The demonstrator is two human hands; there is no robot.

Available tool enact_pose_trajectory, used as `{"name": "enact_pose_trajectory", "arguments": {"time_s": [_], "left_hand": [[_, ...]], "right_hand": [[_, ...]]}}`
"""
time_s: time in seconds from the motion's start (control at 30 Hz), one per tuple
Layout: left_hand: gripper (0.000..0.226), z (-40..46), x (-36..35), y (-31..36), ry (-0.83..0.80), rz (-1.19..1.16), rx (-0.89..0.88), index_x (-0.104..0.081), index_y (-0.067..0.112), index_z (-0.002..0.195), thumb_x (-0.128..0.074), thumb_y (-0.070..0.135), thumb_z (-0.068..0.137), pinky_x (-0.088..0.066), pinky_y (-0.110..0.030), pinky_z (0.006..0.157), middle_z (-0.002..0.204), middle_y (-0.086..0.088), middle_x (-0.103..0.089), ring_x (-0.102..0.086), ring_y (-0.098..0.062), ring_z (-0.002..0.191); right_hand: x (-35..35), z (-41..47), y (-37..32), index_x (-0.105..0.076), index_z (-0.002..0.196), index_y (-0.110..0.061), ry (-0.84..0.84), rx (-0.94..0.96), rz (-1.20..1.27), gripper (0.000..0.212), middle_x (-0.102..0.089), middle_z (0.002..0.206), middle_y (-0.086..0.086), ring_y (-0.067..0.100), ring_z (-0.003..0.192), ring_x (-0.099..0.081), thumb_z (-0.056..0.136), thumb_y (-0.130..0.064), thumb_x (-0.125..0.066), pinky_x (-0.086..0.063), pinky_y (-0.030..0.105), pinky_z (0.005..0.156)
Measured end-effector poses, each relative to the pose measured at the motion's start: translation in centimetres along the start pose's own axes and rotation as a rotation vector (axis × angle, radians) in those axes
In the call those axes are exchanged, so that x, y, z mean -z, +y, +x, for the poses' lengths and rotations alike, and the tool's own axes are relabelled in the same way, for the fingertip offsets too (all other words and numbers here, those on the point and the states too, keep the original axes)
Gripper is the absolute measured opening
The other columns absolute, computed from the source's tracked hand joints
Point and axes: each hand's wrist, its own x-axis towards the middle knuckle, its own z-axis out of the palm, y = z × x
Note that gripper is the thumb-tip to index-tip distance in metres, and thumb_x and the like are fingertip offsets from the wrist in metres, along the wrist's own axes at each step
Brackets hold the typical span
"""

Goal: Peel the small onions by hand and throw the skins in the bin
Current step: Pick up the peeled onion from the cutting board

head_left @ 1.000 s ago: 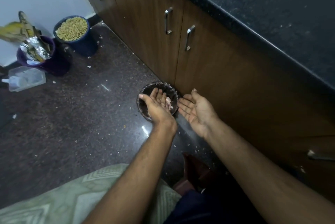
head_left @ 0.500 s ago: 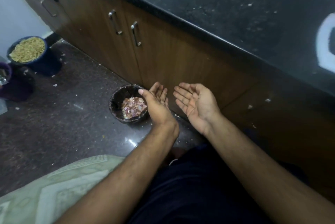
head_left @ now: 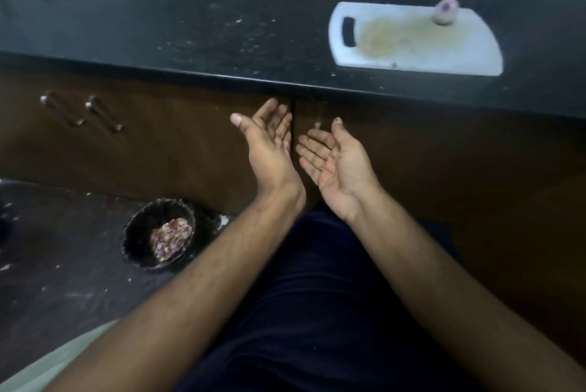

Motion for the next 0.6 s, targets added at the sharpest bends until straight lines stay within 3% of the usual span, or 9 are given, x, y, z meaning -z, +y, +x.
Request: {"name": "enact_pose_trajectory", "arguments": {"time_s": [0.4, 0.6], "left_hand": [[0.079, -3.9, -7.5, -1.4, -0.216, 0.052, -0.009, -0.062, 0.010, 0.137, -0.008, 0.060, 0.108, -0.045, -0.029, 0.107, 0.133, -0.009, -0.070, -0.065, -0.018, 0.126], [0.077, -3.5, -9.8, -1.3, -0.249, 0.065, -0.038, -0.062, 0.010, 0.137, -0.009, 0.058, 0.108, -0.043, -0.034, 0.115, 0.133, -0.009, -0.070, -0.065, -0.018, 0.126]], "right_hand": [[4.7, -4.2, -6.1, -0.053, 0.142, -0.004, 0.069, 0.270, 0.117, 0.070, -0.058, 0.141, 0.019, 0.028, 0.132, -0.056, 0.102, -0.060, -0.040, -0.039, 0.041, 0.117], [5.8, -4.4, -8.6, -0.054, 0.140, -0.005, 0.112, 0.364, 0.120, 0.064, -0.060, 0.140, 0.017, 0.026, 0.131, -0.058, 0.103, -0.056, -0.042, -0.041, 0.040, 0.115]]}}
